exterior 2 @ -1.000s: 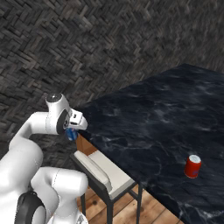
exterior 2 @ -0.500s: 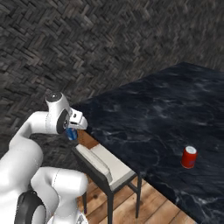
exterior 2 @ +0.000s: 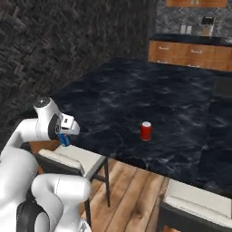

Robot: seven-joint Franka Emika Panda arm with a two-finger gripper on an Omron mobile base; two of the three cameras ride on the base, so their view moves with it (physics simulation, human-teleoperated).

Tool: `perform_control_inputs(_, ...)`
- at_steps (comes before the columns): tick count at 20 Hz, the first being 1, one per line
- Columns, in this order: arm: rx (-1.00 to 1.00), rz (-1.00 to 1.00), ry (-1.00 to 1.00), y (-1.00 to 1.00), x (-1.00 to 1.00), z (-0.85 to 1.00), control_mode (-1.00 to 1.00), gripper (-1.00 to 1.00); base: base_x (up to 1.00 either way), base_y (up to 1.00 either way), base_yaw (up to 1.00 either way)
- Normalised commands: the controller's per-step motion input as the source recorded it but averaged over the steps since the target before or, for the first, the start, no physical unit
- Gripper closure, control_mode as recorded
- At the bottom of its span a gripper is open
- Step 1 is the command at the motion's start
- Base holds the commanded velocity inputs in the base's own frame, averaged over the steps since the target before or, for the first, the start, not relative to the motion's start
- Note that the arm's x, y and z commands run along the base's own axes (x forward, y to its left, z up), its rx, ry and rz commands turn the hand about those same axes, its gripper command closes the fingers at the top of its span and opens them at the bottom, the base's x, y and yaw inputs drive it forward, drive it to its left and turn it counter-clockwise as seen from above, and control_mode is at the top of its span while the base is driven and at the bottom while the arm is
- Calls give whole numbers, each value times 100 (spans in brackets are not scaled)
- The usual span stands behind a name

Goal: Four empty soda cans are scattered around the kitchen. Gather all the cans and cluster them next to the stove for recycling.

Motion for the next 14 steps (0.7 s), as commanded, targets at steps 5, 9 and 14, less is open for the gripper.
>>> perform_control_inputs(5,0,0,0,0,0,0,100,100,0,11,-93)
perform_control_inputs(9,0,0,0,0,0,0,100,100,0,10,-95)
perform_control_inputs(14,0,0,0,0,0,0,100,100,0,9,-96)
